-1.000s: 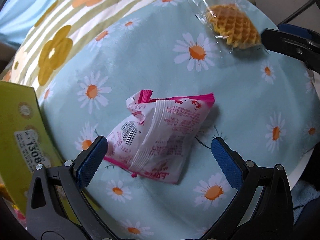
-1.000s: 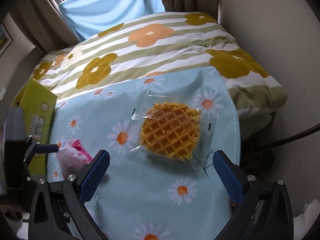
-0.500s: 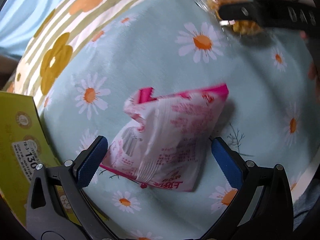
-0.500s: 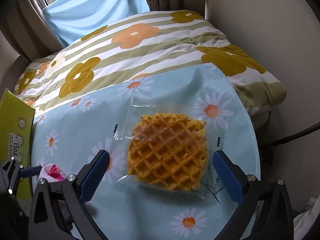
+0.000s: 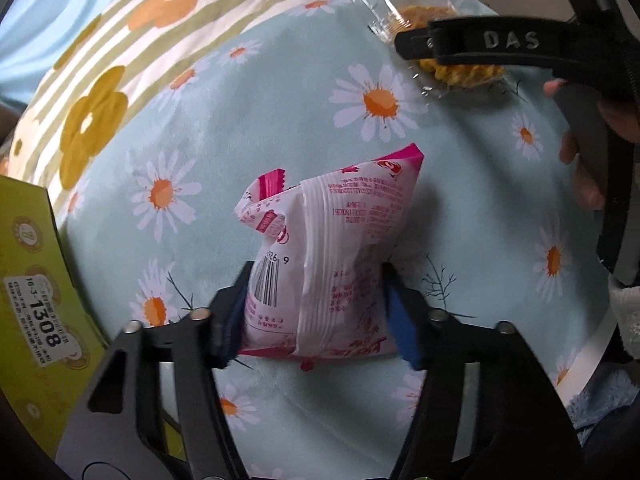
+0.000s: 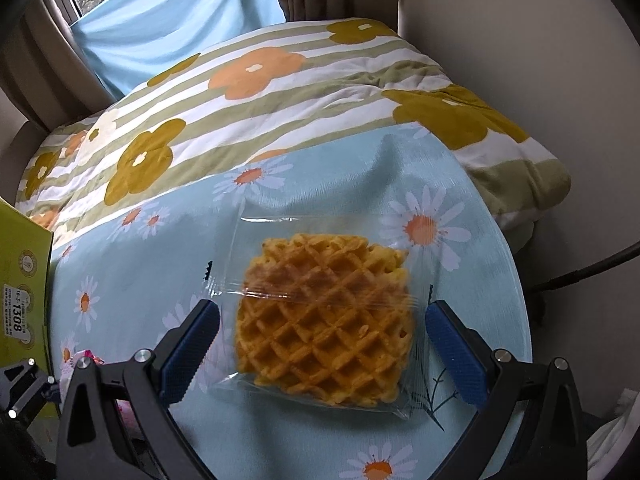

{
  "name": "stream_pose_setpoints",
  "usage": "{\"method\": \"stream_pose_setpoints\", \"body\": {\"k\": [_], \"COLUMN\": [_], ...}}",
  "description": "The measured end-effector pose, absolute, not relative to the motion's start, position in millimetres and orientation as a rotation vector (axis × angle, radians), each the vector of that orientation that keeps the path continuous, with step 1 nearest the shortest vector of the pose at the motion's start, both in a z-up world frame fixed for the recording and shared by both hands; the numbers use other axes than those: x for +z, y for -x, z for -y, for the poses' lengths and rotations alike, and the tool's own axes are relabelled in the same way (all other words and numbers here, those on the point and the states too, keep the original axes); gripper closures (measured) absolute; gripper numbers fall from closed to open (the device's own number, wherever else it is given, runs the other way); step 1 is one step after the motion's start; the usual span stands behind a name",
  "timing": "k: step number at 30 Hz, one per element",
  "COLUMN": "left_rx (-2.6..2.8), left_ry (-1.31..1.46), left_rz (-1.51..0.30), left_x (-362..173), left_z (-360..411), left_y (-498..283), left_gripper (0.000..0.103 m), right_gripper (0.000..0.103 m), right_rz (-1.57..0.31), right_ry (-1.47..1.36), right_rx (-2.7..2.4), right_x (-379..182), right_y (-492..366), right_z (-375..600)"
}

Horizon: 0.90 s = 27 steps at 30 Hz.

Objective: Organize snacks
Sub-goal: 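Grasp the pink-and-white bag with the left tool while the right tool grasps the waffle, then carry both snacks over the yellow box and open both tools to drop them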

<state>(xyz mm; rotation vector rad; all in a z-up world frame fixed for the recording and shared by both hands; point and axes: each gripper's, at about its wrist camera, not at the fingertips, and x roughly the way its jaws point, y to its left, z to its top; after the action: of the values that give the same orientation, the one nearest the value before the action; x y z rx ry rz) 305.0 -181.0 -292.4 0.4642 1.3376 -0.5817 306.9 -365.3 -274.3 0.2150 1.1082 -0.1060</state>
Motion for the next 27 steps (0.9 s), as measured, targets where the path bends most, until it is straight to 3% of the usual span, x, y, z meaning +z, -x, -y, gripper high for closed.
{"method": "stream_pose_setpoints", "body": {"k": [8,10,12,15,27], "left_rx": [-0.577,-0.574,-0.570,-0.561,-0.512], "left_ry": [-0.366,-0.345,-0.314,-0.245,-0.137], "left_rz": [-1.363,-1.367,-1.372,-1.380,-1.308], "left_x": [-288,-287,-287,-284,-244], "left_z": [172,171,170,167,161], "left_y": [-308,-308,-308,-308,-303], "left_gripper": [0.056,0.056,0.056,0.056,0.056], "right_gripper": [0.001,0.006,0.021,0.028,0.032], "right_rz": [-1.108,-1.096,-1.068,-1.056,-1.038], "right_ry": [-0.137,-0.122,-0.098,-0.095,-0.143], "right_rx": [-0.106,-0.105,-0.080,-0.053,0.004], "right_x": [-283,-283,-280,-279,-252], "right_y": [-310,-309,-305,-301,-285], "right_z": [356,355,350,348,358]}}
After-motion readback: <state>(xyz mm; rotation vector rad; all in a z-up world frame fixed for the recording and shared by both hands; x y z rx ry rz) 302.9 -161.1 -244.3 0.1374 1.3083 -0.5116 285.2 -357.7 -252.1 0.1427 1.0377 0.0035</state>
